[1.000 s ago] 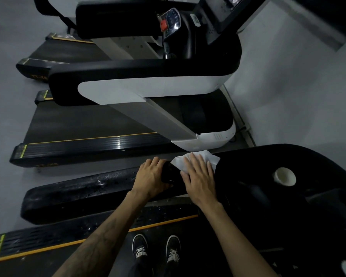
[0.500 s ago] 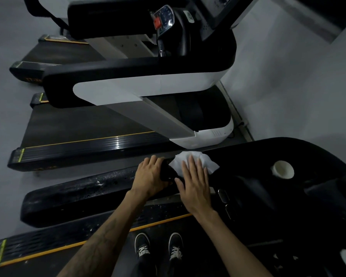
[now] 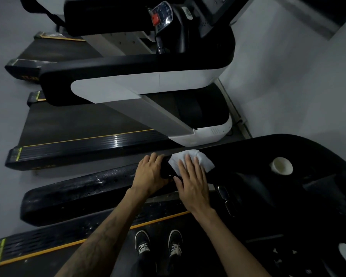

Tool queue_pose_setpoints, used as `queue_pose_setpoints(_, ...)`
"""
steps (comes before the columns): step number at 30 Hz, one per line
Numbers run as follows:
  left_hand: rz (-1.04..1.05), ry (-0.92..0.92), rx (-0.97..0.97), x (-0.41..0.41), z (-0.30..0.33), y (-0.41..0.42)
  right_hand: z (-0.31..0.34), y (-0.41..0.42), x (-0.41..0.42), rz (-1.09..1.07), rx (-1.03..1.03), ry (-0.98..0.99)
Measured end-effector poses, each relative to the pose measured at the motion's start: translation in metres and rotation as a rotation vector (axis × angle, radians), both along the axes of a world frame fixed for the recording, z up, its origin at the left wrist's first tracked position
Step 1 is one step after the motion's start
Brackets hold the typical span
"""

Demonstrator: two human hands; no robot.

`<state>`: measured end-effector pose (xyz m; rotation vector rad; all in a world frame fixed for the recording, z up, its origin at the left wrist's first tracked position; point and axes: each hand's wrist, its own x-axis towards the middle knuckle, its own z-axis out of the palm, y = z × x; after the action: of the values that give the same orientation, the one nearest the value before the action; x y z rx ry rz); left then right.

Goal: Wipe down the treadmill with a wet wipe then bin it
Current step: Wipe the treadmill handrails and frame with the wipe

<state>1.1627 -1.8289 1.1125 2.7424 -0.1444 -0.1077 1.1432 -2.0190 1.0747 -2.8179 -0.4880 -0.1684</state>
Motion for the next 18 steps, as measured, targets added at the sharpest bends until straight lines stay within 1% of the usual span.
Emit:
queue_pose_setpoints(2,-0.003,0.012,0.008,0.001,0.0,0.0,0.002,-0.005,0.008,0.019,0.0,-0.007)
queue_pose_setpoints(7,0.005,0.002,0.01,0.0,-0.003,0.001,-0.004,-0.006,-0.014,-0.077,0.045,-0.02)
queue_pose_setpoints(9,0.013,-0.01,0.0,0.0,-0.004,0.001,-0.007,-0.002,-0.021,-0.008,0.06,-0.04)
queue_pose_setpoints(12,0.011,-0.014,-0.021,0.0,-0.003,0.001,-0.004,0.0,-0.011,0.068,0.003,-0.052)
queue_pose_setpoints(15,0.007,-0.001,-0.012,0.001,-0.002,0.002,0.0,-0.007,-0.002,-0.019,0.003,-0.03)
queue_pose_setpoints(18,0.006,0.005,-0.004,0.001,-0.001,0.001,-0.004,-0.01,-0.016,-0.079,0.021,-0.029)
